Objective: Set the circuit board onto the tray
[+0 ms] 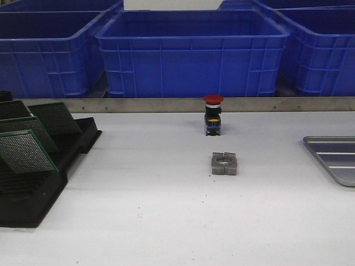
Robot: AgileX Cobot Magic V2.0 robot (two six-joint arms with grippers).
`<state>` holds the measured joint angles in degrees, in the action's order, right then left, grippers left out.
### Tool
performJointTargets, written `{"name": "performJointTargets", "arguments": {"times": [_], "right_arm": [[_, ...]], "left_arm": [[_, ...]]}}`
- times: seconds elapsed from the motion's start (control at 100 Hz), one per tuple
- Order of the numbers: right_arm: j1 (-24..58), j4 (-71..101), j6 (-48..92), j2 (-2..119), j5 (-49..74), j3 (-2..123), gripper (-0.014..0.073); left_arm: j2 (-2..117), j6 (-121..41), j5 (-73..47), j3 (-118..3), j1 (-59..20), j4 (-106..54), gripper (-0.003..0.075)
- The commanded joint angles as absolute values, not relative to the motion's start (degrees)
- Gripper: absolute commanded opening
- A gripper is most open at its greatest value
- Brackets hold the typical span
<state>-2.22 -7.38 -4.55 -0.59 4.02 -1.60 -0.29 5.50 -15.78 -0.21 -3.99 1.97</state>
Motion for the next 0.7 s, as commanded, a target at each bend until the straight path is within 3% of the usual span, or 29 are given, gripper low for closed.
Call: {"name": "performJointTargets", "arguments": {"times": [0.0, 0.69], "right_arm": [[-2.1, -7.6, -4.0, -1.7, 0.0, -1.7, -0.0062], [-2.1, -7.6, -4.0, -1.7, 0.0, -1.7, -0.0062]], "left_arm": [[-1.9, 5.9, -11.7, 1.5, -3.8, 2.0, -0.0017], [-1.9, 5.9, 0.9, 1.5, -3.8, 2.1, -0.0017]]}}
